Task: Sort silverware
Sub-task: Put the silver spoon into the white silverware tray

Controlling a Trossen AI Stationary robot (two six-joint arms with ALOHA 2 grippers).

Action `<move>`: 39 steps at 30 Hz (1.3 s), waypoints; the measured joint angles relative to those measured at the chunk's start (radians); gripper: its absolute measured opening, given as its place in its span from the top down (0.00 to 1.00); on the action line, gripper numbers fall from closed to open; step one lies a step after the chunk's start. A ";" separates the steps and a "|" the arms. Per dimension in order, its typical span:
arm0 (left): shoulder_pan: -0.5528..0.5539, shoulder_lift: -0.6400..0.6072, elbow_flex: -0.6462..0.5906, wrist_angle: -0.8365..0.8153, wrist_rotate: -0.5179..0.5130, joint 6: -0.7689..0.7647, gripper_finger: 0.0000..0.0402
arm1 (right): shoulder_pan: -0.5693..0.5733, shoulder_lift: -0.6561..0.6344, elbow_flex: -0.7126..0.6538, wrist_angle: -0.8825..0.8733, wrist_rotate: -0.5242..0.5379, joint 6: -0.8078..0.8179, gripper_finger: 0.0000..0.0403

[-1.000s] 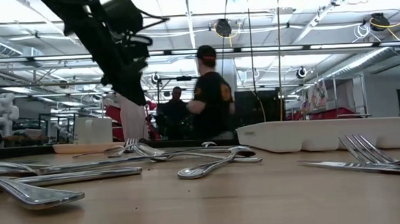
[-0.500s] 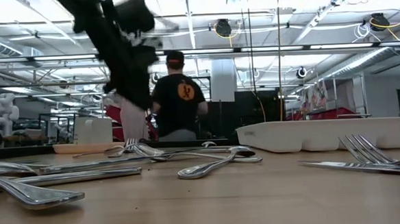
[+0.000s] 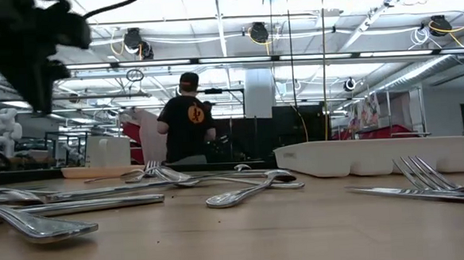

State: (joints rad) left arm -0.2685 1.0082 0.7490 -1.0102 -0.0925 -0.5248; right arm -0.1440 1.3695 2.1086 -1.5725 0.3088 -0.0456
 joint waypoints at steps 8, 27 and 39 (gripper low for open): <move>-0.134 -0.030 -0.128 0.085 0.014 -0.021 0.69 | 0.000 -0.052 -0.131 0.001 0.000 0.058 0.53; -0.192 -0.015 -0.259 0.156 0.101 -0.099 0.69 | 0.000 -0.070 -0.144 0.002 -0.026 0.113 0.53; -0.192 0.019 -0.266 0.200 0.108 -0.051 0.69 | 0.000 -0.070 -0.144 0.001 -0.026 0.113 0.53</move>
State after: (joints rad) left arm -0.4606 1.0268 0.4831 -0.8106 0.0151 -0.5760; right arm -0.1440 1.2995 1.9648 -1.5711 0.2825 0.0669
